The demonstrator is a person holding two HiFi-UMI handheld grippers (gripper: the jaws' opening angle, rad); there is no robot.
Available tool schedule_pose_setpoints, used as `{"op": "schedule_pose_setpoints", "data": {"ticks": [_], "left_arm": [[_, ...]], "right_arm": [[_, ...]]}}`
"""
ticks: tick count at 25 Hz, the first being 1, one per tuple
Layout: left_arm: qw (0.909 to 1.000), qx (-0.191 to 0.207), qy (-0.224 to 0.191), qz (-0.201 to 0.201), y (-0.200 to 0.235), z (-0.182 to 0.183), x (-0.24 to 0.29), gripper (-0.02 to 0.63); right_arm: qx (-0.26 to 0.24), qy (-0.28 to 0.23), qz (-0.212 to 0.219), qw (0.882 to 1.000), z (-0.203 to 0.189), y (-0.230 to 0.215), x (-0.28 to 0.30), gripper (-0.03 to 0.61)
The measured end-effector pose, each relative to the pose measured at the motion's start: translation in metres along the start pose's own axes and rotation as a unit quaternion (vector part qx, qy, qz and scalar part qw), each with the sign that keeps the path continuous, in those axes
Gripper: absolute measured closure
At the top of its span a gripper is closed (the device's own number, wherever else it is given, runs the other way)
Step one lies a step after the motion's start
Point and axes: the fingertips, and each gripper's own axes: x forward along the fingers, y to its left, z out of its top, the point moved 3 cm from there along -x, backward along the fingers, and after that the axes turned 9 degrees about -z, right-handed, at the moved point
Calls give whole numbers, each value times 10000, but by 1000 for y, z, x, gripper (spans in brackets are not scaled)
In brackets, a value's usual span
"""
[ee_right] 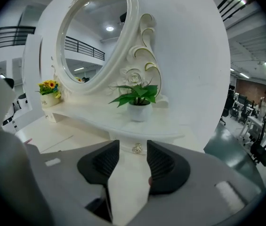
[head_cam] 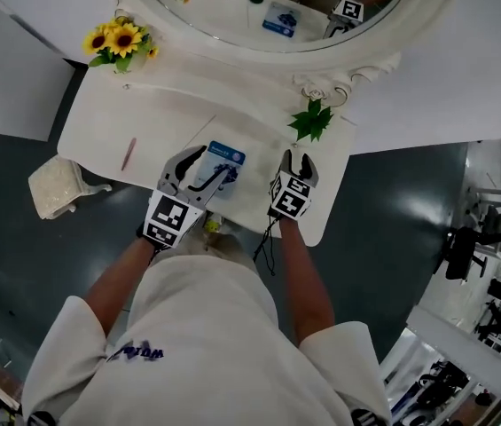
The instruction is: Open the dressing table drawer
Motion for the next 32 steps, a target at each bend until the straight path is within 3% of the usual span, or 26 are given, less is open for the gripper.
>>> {"op": "schedule_pose_setpoints", "data": {"ticks": [11,28,32], "left_arm": [[9996,-118,167,178,11,-17,-10,425],[9989,-318,234,242,7,-27,-18,482],[9990,-302,269,163,0,-31,-16,483]], "right_arm": [[-185,485,-218,9984,-22,-3,37,406],[-455,592,-241,9969,-24,2,58,454],[-300,652,-273,9970,-23,5,62,463]]}}
